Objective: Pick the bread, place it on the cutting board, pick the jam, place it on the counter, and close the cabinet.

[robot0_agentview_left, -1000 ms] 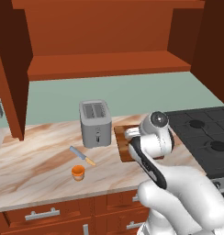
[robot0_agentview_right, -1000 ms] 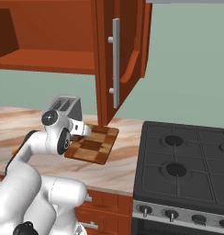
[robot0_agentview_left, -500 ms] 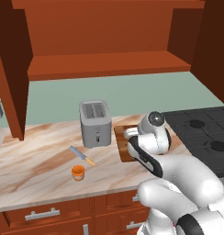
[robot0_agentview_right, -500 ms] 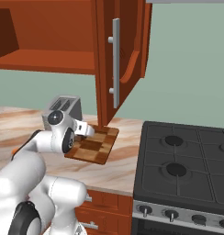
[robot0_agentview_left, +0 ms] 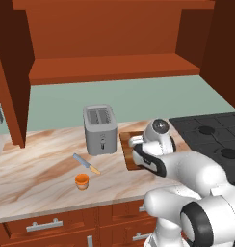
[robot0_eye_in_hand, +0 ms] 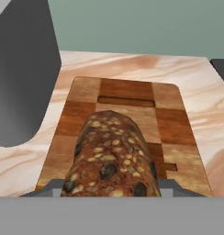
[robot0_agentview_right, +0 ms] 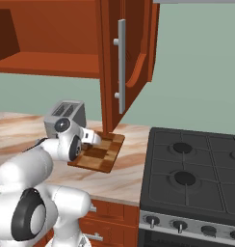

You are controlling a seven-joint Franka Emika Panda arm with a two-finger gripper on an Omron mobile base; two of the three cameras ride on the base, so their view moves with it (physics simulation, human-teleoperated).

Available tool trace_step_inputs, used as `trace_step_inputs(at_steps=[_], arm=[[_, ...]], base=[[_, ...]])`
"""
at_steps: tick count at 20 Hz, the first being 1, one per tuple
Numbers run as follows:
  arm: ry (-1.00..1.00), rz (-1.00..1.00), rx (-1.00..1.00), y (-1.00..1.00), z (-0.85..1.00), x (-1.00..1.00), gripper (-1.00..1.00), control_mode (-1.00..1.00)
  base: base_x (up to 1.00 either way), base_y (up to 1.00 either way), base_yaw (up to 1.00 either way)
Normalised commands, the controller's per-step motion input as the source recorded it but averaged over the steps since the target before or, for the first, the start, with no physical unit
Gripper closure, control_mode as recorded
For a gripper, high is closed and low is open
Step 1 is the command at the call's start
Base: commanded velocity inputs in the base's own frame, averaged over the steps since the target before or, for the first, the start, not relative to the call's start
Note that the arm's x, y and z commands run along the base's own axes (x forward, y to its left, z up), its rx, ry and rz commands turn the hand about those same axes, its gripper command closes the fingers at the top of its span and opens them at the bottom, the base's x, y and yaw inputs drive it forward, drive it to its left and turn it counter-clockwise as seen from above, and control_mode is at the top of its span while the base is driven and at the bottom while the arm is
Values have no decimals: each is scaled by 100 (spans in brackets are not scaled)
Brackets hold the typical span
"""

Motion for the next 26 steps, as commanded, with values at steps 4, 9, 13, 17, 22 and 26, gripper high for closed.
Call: trace_step_inputs(at_steps=[4,9,13,17,22,26], arm=[[0,0,0,0,-28,20,100,-100],[0,0,0,0,-22,23,100,-100],[0,0,0,0,-20,23,100,-100],[0,0,0,-3,-15,21,100,-100],[0,0,0,-7,-10,2,100,-100],[0,0,0,-6,-16,0,100,-100]], base=[[0,0,0],[0,0,0],[0,0,0],[0,0,0],[0,0,0],[0,0,0]])
